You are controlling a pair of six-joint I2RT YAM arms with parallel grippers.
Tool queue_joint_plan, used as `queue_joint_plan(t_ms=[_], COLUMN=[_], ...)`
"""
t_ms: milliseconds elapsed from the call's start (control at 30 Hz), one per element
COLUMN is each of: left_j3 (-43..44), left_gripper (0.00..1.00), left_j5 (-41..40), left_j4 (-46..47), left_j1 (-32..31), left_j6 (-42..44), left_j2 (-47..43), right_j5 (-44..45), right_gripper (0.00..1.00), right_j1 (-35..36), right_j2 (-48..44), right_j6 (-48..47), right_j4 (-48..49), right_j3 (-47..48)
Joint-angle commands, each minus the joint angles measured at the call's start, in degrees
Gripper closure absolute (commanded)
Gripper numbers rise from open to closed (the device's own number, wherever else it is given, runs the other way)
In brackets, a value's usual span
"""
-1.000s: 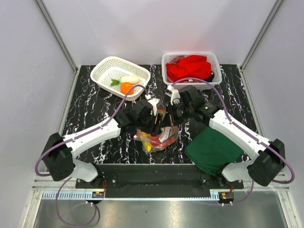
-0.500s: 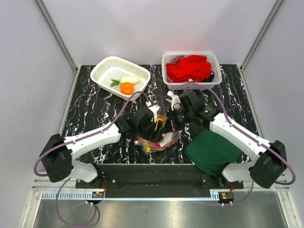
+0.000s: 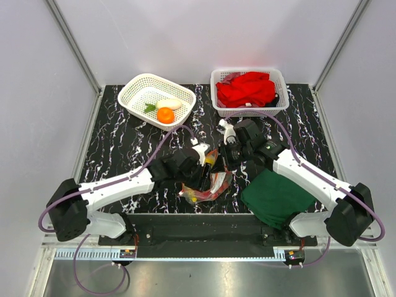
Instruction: Open the zip-top bag and remove the fake food
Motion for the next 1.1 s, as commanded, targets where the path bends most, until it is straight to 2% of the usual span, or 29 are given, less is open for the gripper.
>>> queue_joint_plan(t_ms=[0,33,233,333,667,733,833,867,933,1067], left_j3=[2.07,2.6,5.94,5.86,3.04,3.92,8.57,11.71,15.24,19.12], left_gripper=[0.92,0.99,1.0,1.0,1.0,1.0,1.0,1.0,1.0,1.0], left_j5=[-4.09,-5.24,-16.93,-22.38,-18.88,-18.7,-20.46,-20.37,-19.15,-18.62], left_j4=[-0.57,-0.83,-0.13,3.47,21.65,23.33,20.46,19.31,18.16,19.2], left_j1=[-0.24,-0.24,-0.5,-0.59,-0.15,1.95,7.74,12.02,16.44,27.32], left_j6=[0.72,1.16,5.36,8.88,16.8,17.33,16.2,15.32,13.47,11.46], left_j2=[-3.78,-4.14,-7.56,-10.28,-20.66,-20.93,-18.39,-15.68,-12.94,-3.91], right_j5=[1.16,1.07,0.19,-0.86,7.83,9.32,10.12,10.21,10.13,10.04], right_gripper=[1.0,1.0,1.0,1.0,1.0,1.0,1.0,1.0,1.0,1.0], right_j1=[-0.27,-0.27,-0.35,-0.27,-0.27,-0.27,-0.27,-0.27,-0.27,-0.27], right_j2=[-2.31,-2.66,-2.76,-2.67,-0.65,0.23,0.94,0.94,0.59,0.06], right_j6=[0.14,0.15,0.15,0.67,6.47,6.82,6.91,6.83,6.21,4.28], right_j4=[3.78,3.87,4.75,5.62,6.24,6.42,6.59,6.68,7.12,7.91], right_j3=[-0.13,-0.13,-0.13,0.05,0.93,1.1,1.63,1.8,2.33,2.95])
